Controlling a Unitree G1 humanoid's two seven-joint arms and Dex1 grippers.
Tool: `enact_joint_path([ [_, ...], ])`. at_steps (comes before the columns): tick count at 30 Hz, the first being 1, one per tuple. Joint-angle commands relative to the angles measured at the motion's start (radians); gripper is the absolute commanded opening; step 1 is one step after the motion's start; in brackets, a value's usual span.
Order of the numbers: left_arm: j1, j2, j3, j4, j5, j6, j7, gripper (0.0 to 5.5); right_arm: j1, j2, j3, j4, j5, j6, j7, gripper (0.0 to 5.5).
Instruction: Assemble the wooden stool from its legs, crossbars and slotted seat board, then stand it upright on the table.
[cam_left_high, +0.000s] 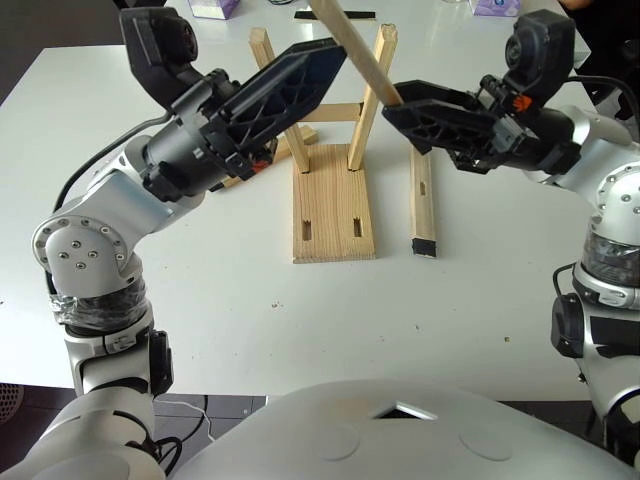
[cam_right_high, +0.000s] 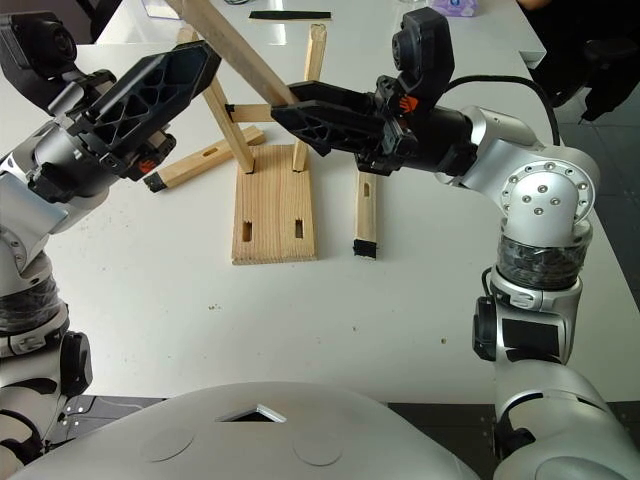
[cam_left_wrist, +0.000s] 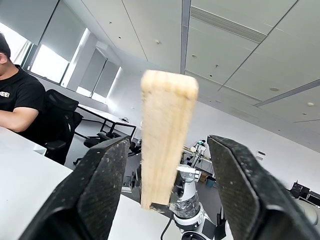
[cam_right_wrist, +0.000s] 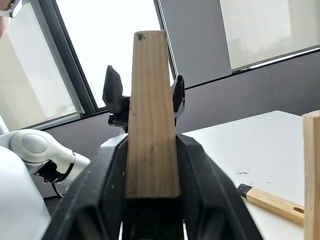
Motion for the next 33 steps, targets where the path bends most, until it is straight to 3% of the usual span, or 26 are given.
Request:
enact_joint_path([
  [1, -0.018, 0.01, -0.01, -0.006, 0.019, 0.006, -0.012, 2.85, 0.018, -0.034, 0.04, -0.028, -0.051, -0.006, 0.044, 1.3],
  [10, 0.0, 0.011, -0.023, -0.027, 0.063, 0.005, -0.037, 2.85, 0.042, -0.049, 0.072, -0.038, -0.111, -0.018, 0.074, 1.3],
  [20, 0.011, 0.018, -0.009, -0.021, 0.114, -0.004, -0.067, 1.38, 0.039, -0.052, 0.051, -0.016, -0.111, -0.009, 0.088, 1.3],
  [28, 0.019, 0.014, -0.005, -0.018, 0.152, -0.009, -0.101, 1.34, 0.019, -0.029, 0.009, 0.022, -0.066, 0.017, 0.056, 1.3],
  [31, 0.025, 0.001, -0.008, -0.016, 0.178, -0.022, -0.108, 1.33, 0.021, -0.011, 0.026, 0.026, -0.14, -0.066, 0.058, 1.3],
  [32, 0.03, -0.002, -0.009, -0.015, 0.193, -0.028, -0.11, 1.32, 0.031, -0.009, 0.033, 0.021, -0.159, -0.09, 0.075, 1.67],
  [33, 0.035, -0.004, -0.012, -0.013, 0.207, -0.033, -0.113, 1.32, 0.041, -0.007, 0.038, 0.017, -0.169, -0.103, 0.087, 1.67],
])
